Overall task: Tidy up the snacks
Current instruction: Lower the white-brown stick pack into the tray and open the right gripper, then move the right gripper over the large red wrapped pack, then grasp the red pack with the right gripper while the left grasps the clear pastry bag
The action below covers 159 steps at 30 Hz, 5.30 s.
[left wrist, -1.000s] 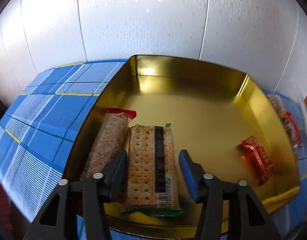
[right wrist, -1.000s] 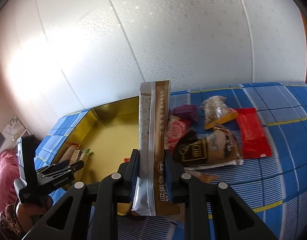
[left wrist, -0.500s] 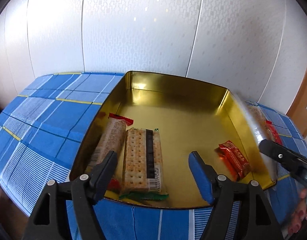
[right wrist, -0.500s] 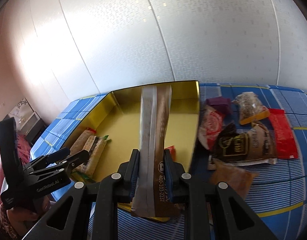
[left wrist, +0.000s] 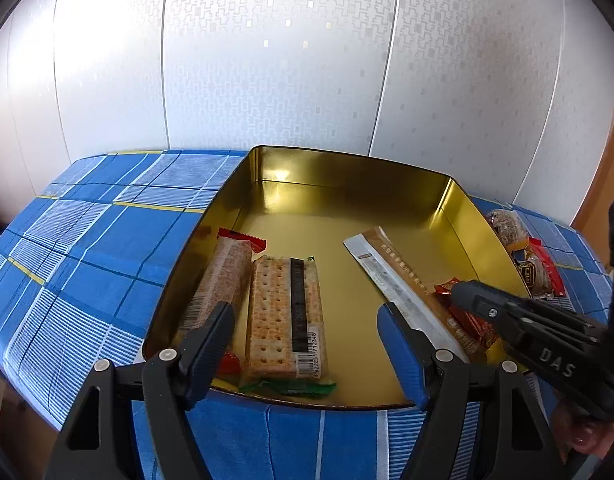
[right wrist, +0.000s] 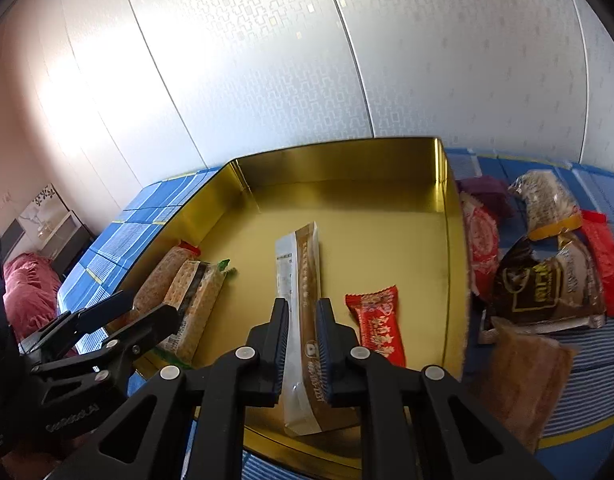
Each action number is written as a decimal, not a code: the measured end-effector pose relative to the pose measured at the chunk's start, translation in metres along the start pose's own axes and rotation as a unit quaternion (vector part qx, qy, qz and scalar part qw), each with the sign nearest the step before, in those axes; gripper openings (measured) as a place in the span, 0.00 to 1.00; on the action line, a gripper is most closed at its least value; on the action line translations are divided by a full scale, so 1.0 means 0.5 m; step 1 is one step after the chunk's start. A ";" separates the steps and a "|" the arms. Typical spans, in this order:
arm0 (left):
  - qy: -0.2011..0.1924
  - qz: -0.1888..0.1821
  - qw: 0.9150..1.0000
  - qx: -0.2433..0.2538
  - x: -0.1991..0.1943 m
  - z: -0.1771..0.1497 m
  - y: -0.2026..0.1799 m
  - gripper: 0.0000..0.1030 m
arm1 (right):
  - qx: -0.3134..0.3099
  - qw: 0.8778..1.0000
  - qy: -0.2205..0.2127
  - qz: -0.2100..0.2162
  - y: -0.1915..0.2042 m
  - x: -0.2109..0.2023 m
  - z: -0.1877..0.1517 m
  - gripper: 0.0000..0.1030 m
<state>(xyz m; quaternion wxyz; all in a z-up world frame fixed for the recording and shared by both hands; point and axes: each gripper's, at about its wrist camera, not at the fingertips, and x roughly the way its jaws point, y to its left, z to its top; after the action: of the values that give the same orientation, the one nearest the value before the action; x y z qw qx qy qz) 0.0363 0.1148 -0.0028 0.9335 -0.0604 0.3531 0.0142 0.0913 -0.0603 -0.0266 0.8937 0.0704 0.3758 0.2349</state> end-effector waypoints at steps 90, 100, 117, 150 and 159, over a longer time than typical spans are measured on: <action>-0.032 -0.134 0.964 0.226 -0.058 -0.131 -0.399 0.88 | 0.136 0.961 0.036 -0.238 -0.469 -0.151 0.025 0.46; -0.009 -0.127 0.957 0.261 -0.010 -0.095 -0.489 0.88 | 0.177 0.957 0.031 -0.229 -0.501 -0.194 0.004 0.46; 0.045 -0.069 0.948 0.306 0.112 -0.088 -0.559 0.60 | 0.184 0.951 0.030 -0.245 -0.511 -0.216 -0.004 0.46; 0.074 -0.121 0.963 0.228 0.127 -0.101 -0.571 0.63 | 0.208 0.950 0.025 -0.232 -0.519 -0.220 -0.011 0.46; 0.066 -0.121 0.965 0.224 0.133 -0.102 -0.580 0.64 | 0.200 0.950 0.025 -0.237 -0.513 -0.219 -0.012 0.46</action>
<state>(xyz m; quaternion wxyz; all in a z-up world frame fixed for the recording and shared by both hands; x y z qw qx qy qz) 0.0728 -0.1804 -0.0550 0.8927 0.1075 0.3980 -0.1823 0.1146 -0.3380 -0.0385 0.8815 0.1504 0.4433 -0.0616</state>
